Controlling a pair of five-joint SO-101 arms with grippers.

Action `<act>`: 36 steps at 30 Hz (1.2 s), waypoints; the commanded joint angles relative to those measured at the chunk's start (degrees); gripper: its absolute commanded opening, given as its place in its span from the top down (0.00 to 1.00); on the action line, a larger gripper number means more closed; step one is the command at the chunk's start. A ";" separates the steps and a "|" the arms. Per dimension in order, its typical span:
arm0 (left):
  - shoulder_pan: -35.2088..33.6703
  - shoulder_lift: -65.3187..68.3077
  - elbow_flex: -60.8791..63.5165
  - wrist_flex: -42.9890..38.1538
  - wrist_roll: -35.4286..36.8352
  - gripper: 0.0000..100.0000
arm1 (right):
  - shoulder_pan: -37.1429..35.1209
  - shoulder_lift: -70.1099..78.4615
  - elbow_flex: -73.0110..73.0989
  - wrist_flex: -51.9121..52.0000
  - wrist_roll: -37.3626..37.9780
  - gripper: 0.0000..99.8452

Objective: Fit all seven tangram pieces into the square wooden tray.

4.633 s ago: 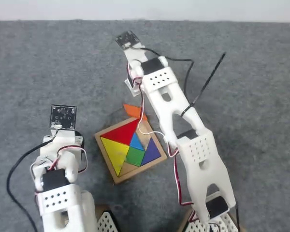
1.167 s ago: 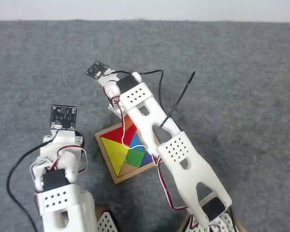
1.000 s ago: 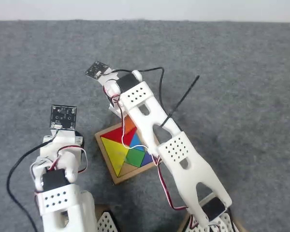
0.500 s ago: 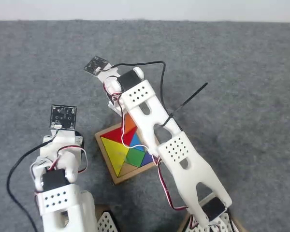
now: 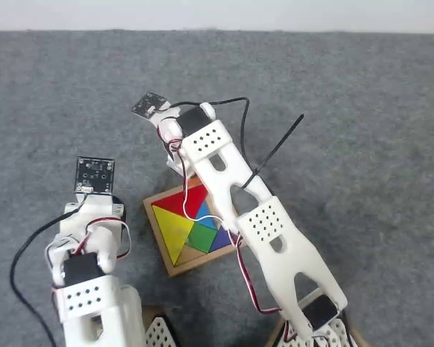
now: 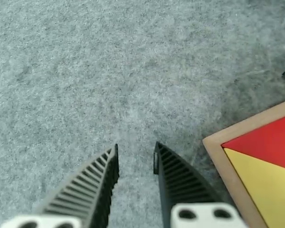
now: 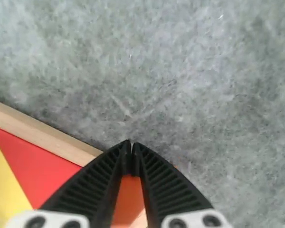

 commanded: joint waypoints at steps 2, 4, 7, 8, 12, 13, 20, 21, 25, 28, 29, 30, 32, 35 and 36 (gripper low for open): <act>0.18 0.26 -0.31 0.09 -0.44 0.89 | 1.10 -3.91 -0.09 2.59 0.44 0.99; 0.18 0.26 -0.31 -0.44 -0.44 0.89 | 1.10 -4.53 0.00 2.68 0.35 0.99; 0.18 0.26 0.04 -0.70 -0.44 0.89 | 0.92 -4.79 0.00 2.68 0.18 0.99; 0.18 0.26 0.04 -0.70 -0.44 0.89 | 0.66 -4.79 0.00 2.68 0.18 0.99; 0.18 0.26 0.04 -0.70 -0.44 0.89 | 1.01 -5.41 -0.09 2.68 0.09 0.99; 0.18 0.26 0.04 -0.70 -0.44 0.89 | 1.01 -5.41 -0.09 2.68 0.09 0.99; 0.18 0.26 0.04 -0.70 -0.44 0.89 | 0.66 -5.41 -0.09 2.86 -1.32 0.99; 0.18 0.26 0.04 -0.70 -0.44 0.89 | 0.66 -5.41 -0.09 2.95 -1.41 0.99; 0.18 0.26 0.04 -0.70 -0.44 0.89 | 0.92 -6.55 0.09 2.95 -1.85 0.99; 0.18 0.26 0.04 -0.88 -0.44 0.89 | 0.92 -10.42 3.78 2.95 -1.85 0.99; 0.09 0.26 0.13 -1.58 -0.44 0.89 | 0.75 -12.53 6.59 2.95 -1.85 0.99; 0.00 0.26 0.22 -1.85 -0.44 0.89 | 0.57 -14.55 10.29 2.95 -1.85 0.99; -0.88 0.26 0.22 -2.11 -0.44 0.89 | -0.04 -19.30 18.99 2.95 -1.85 0.99; -1.14 0.26 0.22 -2.20 -0.44 0.89 | -0.75 -26.95 31.65 2.68 -1.93 0.99; -1.05 0.26 0.22 -2.11 -0.44 0.89 | -1.10 -29.41 35.16 2.59 -1.93 0.99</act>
